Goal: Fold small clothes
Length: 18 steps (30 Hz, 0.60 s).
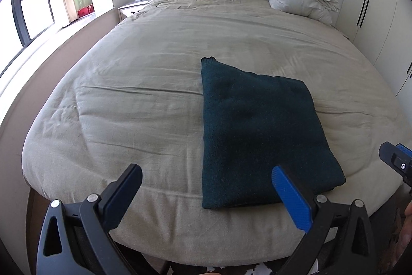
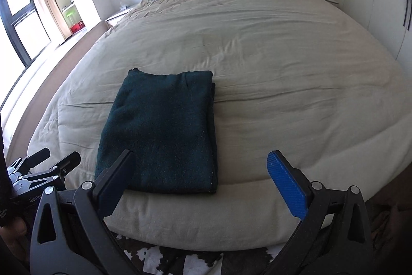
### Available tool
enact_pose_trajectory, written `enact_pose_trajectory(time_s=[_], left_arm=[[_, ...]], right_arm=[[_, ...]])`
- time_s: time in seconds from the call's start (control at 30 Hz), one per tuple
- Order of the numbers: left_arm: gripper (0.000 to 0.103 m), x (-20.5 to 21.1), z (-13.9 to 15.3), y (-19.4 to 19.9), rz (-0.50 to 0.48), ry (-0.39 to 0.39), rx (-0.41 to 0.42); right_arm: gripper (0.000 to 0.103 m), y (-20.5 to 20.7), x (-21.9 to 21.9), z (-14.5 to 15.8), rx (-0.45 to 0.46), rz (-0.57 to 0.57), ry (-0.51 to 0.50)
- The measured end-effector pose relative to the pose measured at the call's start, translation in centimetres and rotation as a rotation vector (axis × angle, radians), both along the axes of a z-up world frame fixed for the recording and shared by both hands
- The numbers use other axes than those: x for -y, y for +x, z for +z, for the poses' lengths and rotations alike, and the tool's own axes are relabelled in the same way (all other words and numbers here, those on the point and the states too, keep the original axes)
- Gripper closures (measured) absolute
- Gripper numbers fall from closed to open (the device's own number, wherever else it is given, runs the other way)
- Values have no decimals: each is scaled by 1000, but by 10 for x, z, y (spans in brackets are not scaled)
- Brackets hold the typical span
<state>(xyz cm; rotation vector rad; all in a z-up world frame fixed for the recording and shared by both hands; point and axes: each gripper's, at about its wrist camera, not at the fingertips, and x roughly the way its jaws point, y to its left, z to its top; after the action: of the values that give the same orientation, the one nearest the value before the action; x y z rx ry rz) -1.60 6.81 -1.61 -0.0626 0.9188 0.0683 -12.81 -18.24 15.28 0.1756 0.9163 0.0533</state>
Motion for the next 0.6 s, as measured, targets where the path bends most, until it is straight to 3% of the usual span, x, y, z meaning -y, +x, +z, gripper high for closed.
enact_pose_trajectory(time_s=[0.6], left_arm=[[0,2,-7,1,-6,4,-15]], right_arm=[[0,6,-12,-11,-25,19,-10]])
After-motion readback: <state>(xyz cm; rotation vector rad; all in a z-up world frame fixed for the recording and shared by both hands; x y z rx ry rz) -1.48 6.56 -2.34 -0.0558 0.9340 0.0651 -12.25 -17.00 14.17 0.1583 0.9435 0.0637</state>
